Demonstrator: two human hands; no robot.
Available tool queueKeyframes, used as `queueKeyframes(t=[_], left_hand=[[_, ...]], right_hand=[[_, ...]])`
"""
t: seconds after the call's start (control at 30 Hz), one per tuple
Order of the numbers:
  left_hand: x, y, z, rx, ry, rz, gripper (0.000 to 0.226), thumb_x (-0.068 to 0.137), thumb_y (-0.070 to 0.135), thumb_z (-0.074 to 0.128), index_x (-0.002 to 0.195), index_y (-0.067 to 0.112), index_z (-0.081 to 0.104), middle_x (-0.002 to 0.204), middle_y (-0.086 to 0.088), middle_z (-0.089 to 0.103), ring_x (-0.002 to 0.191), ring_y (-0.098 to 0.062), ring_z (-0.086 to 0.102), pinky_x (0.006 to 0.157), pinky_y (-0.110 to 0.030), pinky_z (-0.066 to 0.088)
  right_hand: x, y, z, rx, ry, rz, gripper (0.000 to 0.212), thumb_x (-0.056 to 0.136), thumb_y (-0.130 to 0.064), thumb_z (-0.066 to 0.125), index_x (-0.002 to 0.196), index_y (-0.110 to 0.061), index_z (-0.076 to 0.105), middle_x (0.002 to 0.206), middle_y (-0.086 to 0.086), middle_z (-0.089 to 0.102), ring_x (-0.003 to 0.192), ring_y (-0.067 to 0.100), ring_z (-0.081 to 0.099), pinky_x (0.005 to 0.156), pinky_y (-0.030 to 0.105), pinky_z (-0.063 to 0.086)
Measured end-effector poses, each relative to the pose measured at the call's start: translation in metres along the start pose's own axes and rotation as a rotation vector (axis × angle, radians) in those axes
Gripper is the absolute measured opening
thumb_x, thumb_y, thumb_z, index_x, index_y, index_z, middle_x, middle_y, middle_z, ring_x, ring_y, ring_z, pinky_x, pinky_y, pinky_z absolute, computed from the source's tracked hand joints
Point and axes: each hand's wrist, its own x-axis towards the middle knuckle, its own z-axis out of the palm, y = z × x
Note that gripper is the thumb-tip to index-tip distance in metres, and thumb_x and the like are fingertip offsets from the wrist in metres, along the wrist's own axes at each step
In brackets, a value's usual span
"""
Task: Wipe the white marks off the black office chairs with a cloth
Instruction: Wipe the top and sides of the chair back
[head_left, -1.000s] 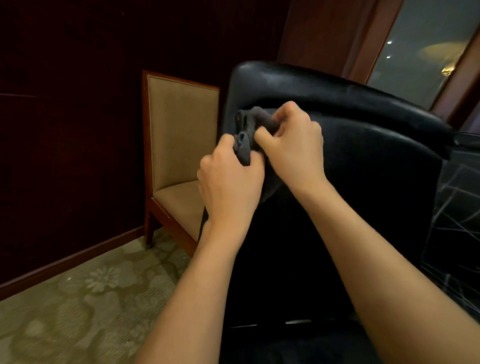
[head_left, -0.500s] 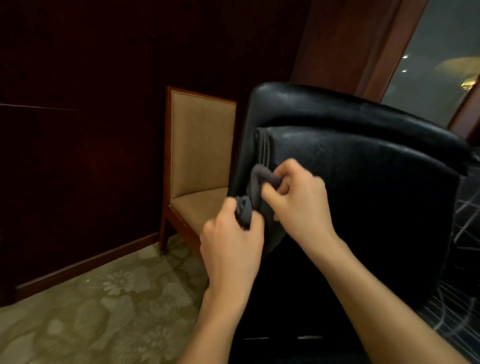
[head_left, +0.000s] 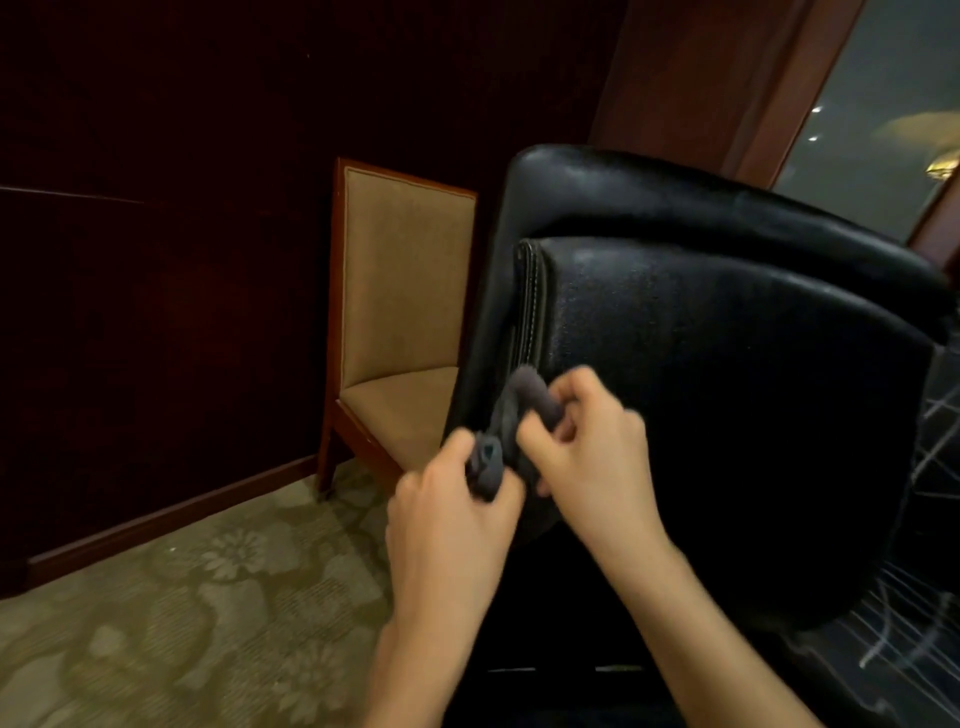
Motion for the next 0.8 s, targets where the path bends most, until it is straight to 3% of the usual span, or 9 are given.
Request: queueKeyframes(t=[0.17,0.27,0.37,0.5,0.67,0.8], left_hand=[[-0.026,-0.013,0.010,0.015,-0.019,-0.064,0.023,0.078,0.047,0.058,0.073,0.030,0.043,0.063,0.002,0.062,0.070,-0.029,0.064,0.060,-0.042,0.049],[-0.007,0.004,0.009,0.007,0.073,0.006,0.022,0.080,0.047,0.053,0.077,0.026,0.047,0.067,-0.005,0.066,0.074,-0.037,0.064,0.061,-0.044,0.049],[0.031,0.033,0.008,-0.042,0.170,0.043,0.021,0.087,0.036,0.061,0.078,0.025,0.045,0.081,-0.013,0.070,0.086,-0.043,0.061,0.065,-0.042,0.039],[0.068,0.057,0.000,-0.041,0.149,0.021,0.029,0.086,0.033,0.063,0.070,0.020,0.042,0.075,-0.005,0.062,0.086,-0.039,0.057,0.065,-0.037,0.029],[0.027,0.027,-0.005,-0.024,0.060,-0.036,0.026,0.079,0.033,0.064,0.066,0.020,0.046,0.066,-0.001,0.059,0.078,-0.034,0.060,0.065,-0.041,0.045],[-0.038,-0.011,0.007,-0.038,0.032,-0.105,0.019,0.076,0.040,0.060,0.075,0.023,0.052,0.068,0.004,0.062,0.074,-0.028,0.062,0.066,-0.044,0.051]], right_hand=[[-0.017,0.015,-0.003,-0.023,-0.119,0.084,0.016,0.071,-0.032,0.064,0.077,-0.026,0.051,0.055,-0.005,0.060,0.047,0.012,0.063,0.056,0.043,0.055],[0.009,0.005,-0.013,-0.042,-0.068,0.018,0.015,0.068,-0.034,0.061,0.075,-0.024,0.052,0.053,-0.006,0.061,0.048,0.012,0.063,0.057,0.041,0.056],[0.050,-0.015,-0.024,-0.057,0.025,-0.060,0.014,0.077,-0.025,0.065,0.075,-0.023,0.051,0.054,-0.005,0.062,0.046,0.007,0.062,0.062,0.038,0.056],[0.085,-0.033,-0.030,-0.064,0.037,-0.067,0.011,0.082,-0.024,0.065,0.082,-0.023,0.054,0.066,-0.003,0.066,0.047,0.009,0.064,0.068,0.035,0.057],[0.036,-0.008,-0.009,-0.022,-0.025,0.038,0.021,0.071,-0.042,0.057,0.080,-0.026,0.049,0.071,0.001,0.064,0.063,0.031,0.066,0.068,0.043,0.057],[-0.040,0.023,0.007,0.100,-0.101,0.155,0.025,0.069,-0.052,0.053,0.081,-0.031,0.047,0.060,-0.001,0.060,0.056,0.022,0.064,0.058,0.046,0.056]])
